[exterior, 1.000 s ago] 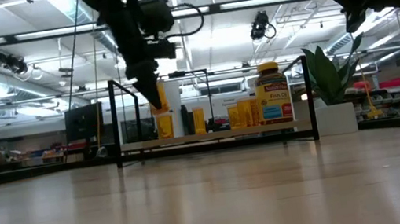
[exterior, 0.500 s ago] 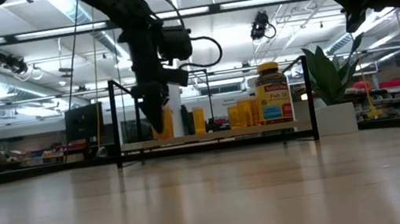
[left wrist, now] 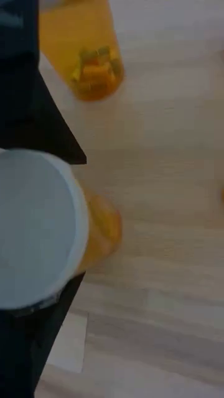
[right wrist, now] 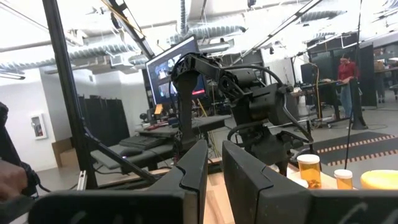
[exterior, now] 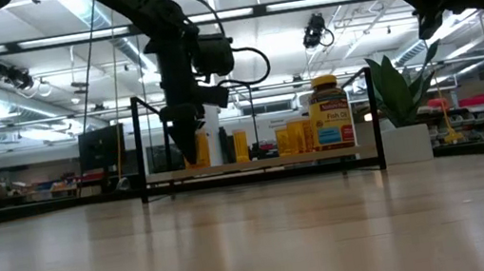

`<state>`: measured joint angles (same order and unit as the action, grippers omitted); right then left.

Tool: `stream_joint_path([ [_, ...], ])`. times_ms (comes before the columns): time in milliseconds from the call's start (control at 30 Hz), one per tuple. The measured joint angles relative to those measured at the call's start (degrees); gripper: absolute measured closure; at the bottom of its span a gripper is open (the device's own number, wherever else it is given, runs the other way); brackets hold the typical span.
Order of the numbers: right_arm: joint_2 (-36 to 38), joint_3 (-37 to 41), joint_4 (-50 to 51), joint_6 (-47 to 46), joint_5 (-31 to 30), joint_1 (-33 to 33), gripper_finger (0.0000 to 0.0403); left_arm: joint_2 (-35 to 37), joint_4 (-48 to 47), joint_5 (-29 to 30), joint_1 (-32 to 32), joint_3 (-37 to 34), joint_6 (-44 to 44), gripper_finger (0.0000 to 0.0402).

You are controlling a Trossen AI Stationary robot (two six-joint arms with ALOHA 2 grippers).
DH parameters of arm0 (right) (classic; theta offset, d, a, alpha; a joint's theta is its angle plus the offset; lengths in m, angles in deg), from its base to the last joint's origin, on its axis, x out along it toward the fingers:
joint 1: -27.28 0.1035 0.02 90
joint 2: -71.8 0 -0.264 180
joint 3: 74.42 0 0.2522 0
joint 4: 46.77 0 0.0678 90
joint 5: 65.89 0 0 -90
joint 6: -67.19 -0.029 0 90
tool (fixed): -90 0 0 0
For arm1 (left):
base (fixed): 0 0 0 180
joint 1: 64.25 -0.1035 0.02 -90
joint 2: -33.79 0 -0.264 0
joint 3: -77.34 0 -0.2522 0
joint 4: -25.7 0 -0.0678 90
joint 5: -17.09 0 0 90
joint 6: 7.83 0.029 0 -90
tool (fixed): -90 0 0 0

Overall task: Pick and place medicine bottles onto shelf by color
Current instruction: Align the large orange bottle with the large orange bottle on the shelf, then return to Home Position

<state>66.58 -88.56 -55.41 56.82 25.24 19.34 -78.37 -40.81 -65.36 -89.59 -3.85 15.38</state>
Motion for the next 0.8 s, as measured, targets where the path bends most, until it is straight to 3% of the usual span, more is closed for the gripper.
stream_joint_path([
  [300,0.0,0.0,0.0,0.0,0.0,0.0,0.0346,0.3,-1.5,4.2,0.1,1.2,0.1,0.0072],
  [633,0.0,0.0,0.0,0.0,0.0,0.0,0.0346,0.3,-8.3,4.9,1.2,13.0,1.4,0.0067],
  [800,0.0,0.0,0.0,0.0,0.0,0.0,0.0346,3.8,-8.3,5.0,2.2,16.3,1.2,0.0067],
])
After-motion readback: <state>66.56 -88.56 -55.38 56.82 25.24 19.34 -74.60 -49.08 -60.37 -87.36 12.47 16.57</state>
